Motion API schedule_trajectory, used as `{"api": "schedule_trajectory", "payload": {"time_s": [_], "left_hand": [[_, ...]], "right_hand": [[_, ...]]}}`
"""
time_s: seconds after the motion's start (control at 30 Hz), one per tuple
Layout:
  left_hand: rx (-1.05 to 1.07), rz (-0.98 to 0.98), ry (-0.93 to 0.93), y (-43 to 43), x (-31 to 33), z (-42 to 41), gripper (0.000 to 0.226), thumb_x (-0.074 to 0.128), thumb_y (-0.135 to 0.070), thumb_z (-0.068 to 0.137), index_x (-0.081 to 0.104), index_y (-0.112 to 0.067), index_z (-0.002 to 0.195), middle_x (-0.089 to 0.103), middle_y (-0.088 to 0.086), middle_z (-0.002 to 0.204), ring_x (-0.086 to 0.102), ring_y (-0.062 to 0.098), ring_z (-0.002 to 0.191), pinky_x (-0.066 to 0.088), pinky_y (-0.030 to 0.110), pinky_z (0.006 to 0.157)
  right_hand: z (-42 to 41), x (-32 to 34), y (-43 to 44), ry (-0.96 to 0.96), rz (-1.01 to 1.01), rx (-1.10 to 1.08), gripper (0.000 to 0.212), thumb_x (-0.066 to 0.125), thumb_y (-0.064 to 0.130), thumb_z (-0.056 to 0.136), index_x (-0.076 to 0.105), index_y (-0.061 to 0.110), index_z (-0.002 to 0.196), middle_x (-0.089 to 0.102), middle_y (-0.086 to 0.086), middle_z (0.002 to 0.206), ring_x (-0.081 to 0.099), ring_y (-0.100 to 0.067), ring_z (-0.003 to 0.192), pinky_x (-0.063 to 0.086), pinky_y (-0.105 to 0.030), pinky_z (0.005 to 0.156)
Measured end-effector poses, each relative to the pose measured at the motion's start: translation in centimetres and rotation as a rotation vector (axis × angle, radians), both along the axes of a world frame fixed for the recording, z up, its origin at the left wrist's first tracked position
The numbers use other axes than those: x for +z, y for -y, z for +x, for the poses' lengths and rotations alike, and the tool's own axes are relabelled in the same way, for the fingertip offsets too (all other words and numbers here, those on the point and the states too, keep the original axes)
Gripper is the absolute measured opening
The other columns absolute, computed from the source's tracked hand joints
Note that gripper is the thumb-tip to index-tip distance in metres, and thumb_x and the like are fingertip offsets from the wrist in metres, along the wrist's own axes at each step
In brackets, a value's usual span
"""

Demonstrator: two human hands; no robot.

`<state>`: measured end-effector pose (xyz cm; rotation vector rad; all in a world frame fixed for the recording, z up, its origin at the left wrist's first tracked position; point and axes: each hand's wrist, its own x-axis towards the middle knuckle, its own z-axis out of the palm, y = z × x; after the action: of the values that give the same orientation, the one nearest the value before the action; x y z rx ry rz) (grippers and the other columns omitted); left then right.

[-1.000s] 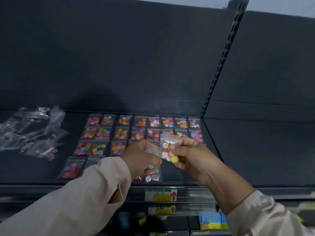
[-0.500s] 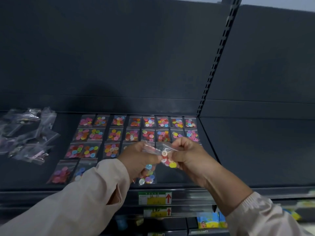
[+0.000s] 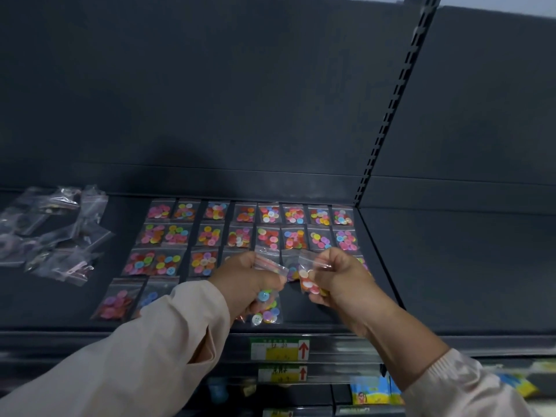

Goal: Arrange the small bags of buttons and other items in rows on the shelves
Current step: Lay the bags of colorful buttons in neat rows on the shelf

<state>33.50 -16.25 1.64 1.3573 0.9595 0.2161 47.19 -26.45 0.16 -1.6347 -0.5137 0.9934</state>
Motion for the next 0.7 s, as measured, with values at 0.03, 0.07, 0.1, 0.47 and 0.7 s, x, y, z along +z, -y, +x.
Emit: {"api": "schedule_trajectory", "payload": {"time_s": [0.03,0.07,0.1,0.47,0.7], "left_hand": [[-0.003,0.005,-0.007,0.1,0.1,0.0,0.016,0.069,-0.012,0.081,0.061,-0.011,0.094,0.063,0.014,0.083,0.054,0.025,0.072,0.044,0.032,0.061],[-0.004,0.006,-0.01,0.3,0.1,0.1,0.018,0.071,-0.013,0.079,0.061,-0.012,0.094,0.064,0.013,0.084,0.055,0.025,0.074,0.044,0.032,0.062],[-0.01,0.005,-0.009,0.5,0.1,0.1,0.021,0.073,-0.015,0.078,0.06,-0.013,0.094,0.065,0.013,0.086,0.056,0.024,0.075,0.044,0.032,0.062],[-0.113,0.256,-0.13,1.4,0.0,0.2,0.026,0.072,-0.009,0.076,0.056,-0.02,0.094,0.063,0.006,0.093,0.06,0.016,0.076,0.046,0.019,0.052],[-0.089,0.24,-0.196,1.3,-0.1,-0.7,0.03,0.069,-0.015,0.08,0.056,-0.018,0.106,0.061,0.005,0.1,0.06,0.02,0.085,0.049,0.023,0.055]], "right_hand": [[-0.1,0.1,0.0,-0.031,0.02,-0.003,0.022,0.052,-0.003,0.09,0.053,0.015,0.077,0.065,-0.006,0.079,0.063,-0.017,0.071,0.049,-0.024,0.056],[-0.3,0.3,0.0,-0.053,0.042,-0.003,0.021,0.053,-0.003,0.09,0.053,0.014,0.078,0.064,-0.006,0.078,0.062,-0.017,0.07,0.049,-0.024,0.056],[-0.4,0.4,0.1,-0.063,0.063,0.0,0.02,0.054,-0.003,0.09,0.052,0.013,0.077,0.063,-0.006,0.077,0.061,-0.017,0.069,0.05,-0.023,0.056],[-0.5,0.6,0.9,-0.086,0.08,-0.042,0.008,0.065,0.008,0.085,0.06,0.012,0.08,0.065,-0.005,0.073,0.058,-0.016,0.066,0.048,-0.025,0.055],[0.7,-0.4,1.0,-0.03,-0.104,-0.112,0.008,0.063,0.013,0.088,0.061,0.015,0.081,0.063,-0.001,0.069,0.055,-0.013,0.062,0.046,-0.025,0.054]]}}
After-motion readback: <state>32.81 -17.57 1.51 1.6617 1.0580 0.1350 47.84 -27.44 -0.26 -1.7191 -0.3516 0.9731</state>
